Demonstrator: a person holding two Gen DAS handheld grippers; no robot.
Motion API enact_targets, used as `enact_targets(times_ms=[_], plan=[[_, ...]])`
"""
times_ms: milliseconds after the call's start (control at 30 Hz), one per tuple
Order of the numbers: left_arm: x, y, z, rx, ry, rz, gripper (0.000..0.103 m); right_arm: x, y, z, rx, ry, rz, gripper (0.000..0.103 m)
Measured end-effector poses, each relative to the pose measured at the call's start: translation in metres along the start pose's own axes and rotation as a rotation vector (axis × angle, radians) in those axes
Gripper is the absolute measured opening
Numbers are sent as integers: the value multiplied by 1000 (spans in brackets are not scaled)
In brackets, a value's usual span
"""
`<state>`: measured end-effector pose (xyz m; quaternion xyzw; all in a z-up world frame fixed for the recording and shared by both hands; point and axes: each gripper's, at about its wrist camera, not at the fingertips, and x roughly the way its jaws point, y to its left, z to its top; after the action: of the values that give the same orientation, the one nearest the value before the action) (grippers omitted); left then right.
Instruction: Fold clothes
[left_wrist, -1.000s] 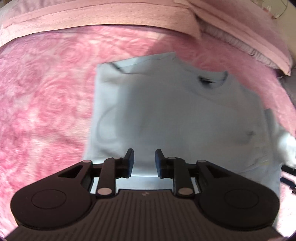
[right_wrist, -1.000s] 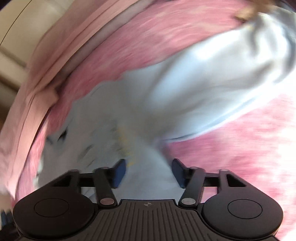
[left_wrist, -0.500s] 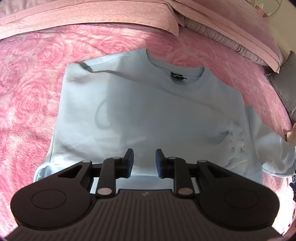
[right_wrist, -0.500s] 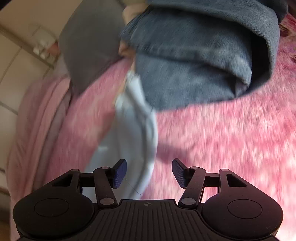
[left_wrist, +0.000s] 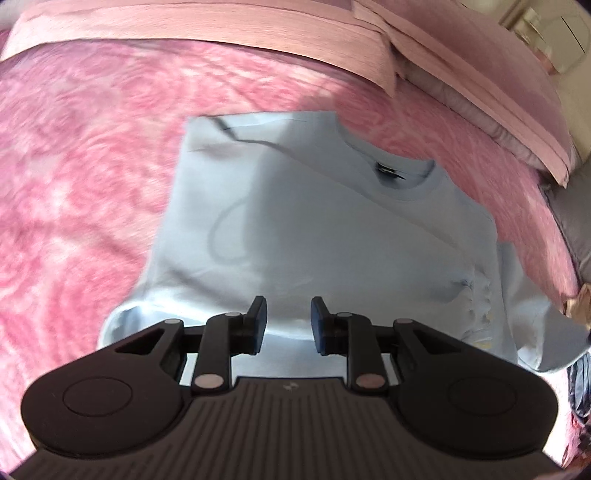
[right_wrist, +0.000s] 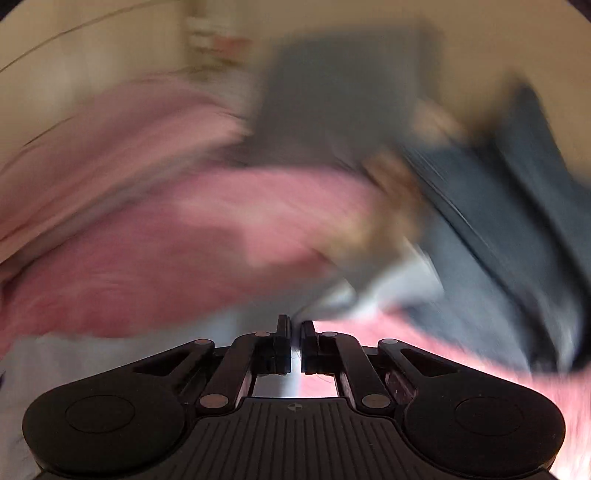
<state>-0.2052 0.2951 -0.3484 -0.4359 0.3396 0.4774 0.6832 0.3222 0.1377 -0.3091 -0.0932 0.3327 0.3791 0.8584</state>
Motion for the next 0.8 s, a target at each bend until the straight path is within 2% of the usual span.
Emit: enact_targets(times_ms=[133, 233, 267, 300, 333, 367, 400, 533, 667, 733, 800], plan=[[-13, 25, -8, -66, -2, -5, 21, -45, 123, -3, -293, -93, 246, 3], [-21, 41, -15, -106, -1, -7, 21, -85, 219, -56, -638, -82, 481, 3], [-22, 46, -18, -117, 3, -5, 21, -93, 241, -83, -762, -42, 507, 8], [-24, 51, -20, -129, 6, -4, 21, -99, 263, -111, -887, -1, 529, 17], [-25, 55, -22, -138, 10, -5, 21, -106, 285, -139, -1012, 41, 549, 50], [-26, 58, -24, -144, 15, -10, 21, -110, 293, -164, -1091, 64, 554, 72], [-26, 61, -27, -149, 20, -15, 21, -114, 297, -185, -1137, 83, 561, 72], [-22, 58, -34, -107, 38, -47, 21, -124, 280, -221, -1172, 198, 531, 72], [-8, 22, -37, 60, 62, -101, 23, -113, 239, -209, -1060, 284, 426, 72], [-3, -6, -38, 180, 58, -139, 27, -102, 214, -191, -930, 328, 349, 72], [1, -34, -40, 311, 45, -165, 31, -83, 186, -167, -728, 386, 281, 72]])
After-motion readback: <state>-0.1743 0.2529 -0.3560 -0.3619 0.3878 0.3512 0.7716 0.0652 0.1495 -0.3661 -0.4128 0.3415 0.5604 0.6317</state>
